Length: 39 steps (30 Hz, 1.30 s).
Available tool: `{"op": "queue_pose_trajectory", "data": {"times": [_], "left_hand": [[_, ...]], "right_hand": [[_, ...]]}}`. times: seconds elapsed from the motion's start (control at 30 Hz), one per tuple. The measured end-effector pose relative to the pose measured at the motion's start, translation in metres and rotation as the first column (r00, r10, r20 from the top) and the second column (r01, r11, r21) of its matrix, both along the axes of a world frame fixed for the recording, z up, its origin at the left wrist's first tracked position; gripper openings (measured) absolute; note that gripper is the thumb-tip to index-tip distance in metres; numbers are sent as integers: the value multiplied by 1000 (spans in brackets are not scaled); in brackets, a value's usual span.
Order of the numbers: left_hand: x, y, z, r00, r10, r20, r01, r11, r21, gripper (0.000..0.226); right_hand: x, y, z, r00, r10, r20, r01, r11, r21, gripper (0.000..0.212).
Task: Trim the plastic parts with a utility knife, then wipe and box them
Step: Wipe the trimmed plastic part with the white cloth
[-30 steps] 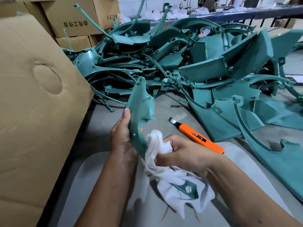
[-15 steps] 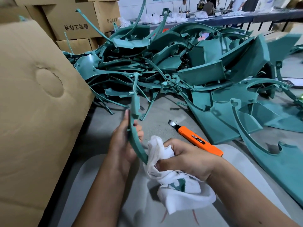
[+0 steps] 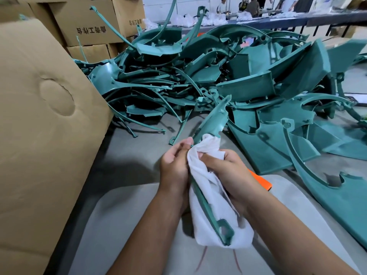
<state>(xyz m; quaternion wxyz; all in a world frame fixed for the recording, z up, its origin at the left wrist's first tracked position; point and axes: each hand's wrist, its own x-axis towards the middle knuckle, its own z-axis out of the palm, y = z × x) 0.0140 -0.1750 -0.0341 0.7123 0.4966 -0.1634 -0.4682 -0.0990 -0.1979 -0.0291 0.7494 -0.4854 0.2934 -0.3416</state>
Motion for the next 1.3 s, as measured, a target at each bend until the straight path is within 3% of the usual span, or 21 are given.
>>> {"op": "queue_pose_trajectory", "data": {"times": [0.13,0.23,0.3,0.4,0.53,0.67,0.87,0.9,0.93,1.0,1.03,1.13,1.2,1.3], "left_hand": [[9,-4,-1,986,166,11,-165,984,-72,29],[32,-7,-3,947,301,114,-291,951,-101,19],[42,-6,-2,927,346,142,-333,937,-108,17],[45,-3,1,935,337,108,-323,937,-133,14],[42,1,5,982,157,108,-136,975,-177,18],[41,10,19,993,98,62,-65,913,-402,18],[75,19,23,981,192,-35,-192,911,-364,22],[79,20,21,980,199,-25,-195,914,-356,20],[81,21,19,983,183,-27,-181,917,-356,19],[79,21,15,993,116,-18,-115,930,-350,15],[76,20,13,994,102,37,-85,943,-323,13],[66,16,11,921,149,359,-63,969,-239,8],[60,14,12,842,150,518,-26,971,-239,8],[56,14,13,804,88,589,66,970,-234,12]], "right_hand": [[-5,-3,-1,988,127,-87,-133,989,-67,12],[-8,2,-4,898,352,-264,-392,912,-118,19],[-8,3,-4,843,403,-356,-476,867,-144,31],[-12,-1,-3,819,440,-369,-520,841,-150,43],[-22,-7,-1,803,517,-296,-577,798,-173,9],[-31,-16,-2,857,458,-235,-507,831,-228,6],[-43,-30,4,946,318,-61,-322,909,-263,19],[-43,-31,4,959,280,-36,-279,925,-259,10],[-42,-29,6,978,209,1,-202,946,-252,6],[-36,-27,8,995,-6,103,21,990,-138,23],[-35,-27,7,987,-126,103,136,986,-96,30],[-30,-24,9,934,-332,-130,319,942,-106,52],[-26,-23,10,916,-362,-175,363,931,-25,58],[-25,-23,12,920,-322,-223,326,945,-19,54]]}}
